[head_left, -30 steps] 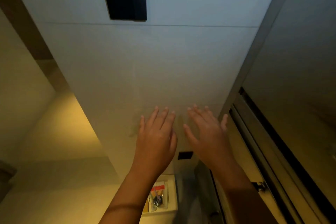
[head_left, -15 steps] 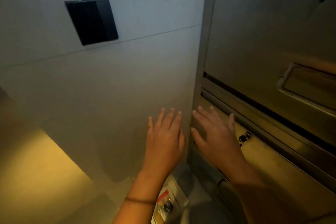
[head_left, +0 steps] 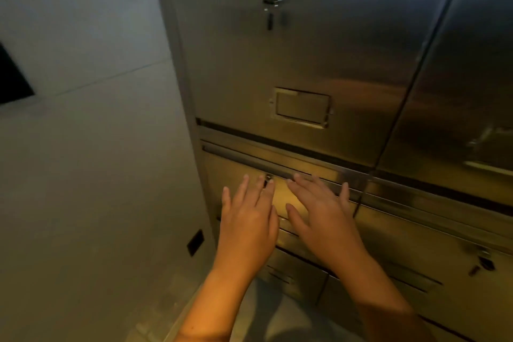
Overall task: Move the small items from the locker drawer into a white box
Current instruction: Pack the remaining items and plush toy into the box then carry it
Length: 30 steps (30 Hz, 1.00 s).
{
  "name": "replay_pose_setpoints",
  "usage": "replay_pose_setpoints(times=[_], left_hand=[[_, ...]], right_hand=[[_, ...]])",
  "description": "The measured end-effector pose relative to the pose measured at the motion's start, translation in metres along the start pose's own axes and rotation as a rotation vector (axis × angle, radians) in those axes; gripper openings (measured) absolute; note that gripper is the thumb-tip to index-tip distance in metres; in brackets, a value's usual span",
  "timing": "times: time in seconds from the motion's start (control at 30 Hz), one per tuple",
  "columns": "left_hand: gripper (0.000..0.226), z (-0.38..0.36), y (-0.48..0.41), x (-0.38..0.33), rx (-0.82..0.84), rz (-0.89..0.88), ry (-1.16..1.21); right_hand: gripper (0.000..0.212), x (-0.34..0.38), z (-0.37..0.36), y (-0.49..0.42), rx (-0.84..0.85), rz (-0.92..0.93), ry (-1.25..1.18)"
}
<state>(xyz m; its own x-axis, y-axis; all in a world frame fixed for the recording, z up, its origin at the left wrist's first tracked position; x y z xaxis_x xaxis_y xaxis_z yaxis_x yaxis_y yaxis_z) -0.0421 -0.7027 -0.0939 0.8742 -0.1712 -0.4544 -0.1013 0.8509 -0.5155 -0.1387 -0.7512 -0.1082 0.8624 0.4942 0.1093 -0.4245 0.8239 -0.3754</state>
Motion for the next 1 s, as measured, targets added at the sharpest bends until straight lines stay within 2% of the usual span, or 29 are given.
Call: replay_pose_setpoints(times=[0.33,0.7,1.0], left_hand=[[0.046,-0.091,0.046,-0.192,0.169,-0.238,0.205],[0.048,-0.167,0.123,-0.404,0.356,-0.512,0.385],[0.047,-0.215,0.162,-0.518,0.515,-0.708,0.488]], right_hand=[[0.048,-0.155,0.082,0.149,-0.002,-0.273,0.155],[0.047,-0.301,0.18,0.328,-0.041,-0.65,0.303],[0.043,-0.379,0.224,0.423,-0.103,-0.88,0.347]])
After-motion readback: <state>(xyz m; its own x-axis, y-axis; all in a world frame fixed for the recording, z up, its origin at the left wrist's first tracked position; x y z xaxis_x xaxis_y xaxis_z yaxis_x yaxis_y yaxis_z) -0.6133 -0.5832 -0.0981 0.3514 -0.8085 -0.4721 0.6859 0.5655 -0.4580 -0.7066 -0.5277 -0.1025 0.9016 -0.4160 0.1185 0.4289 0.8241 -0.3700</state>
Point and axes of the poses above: each hand's wrist, its own y-axis away from the middle knuckle, its own z-axis out of the back of the hand, x = y × z, the point moved 10 cm from there along -y, towards the middle knuckle, and after that the axes turned 12 degrees about y, right-handed, at the moved point
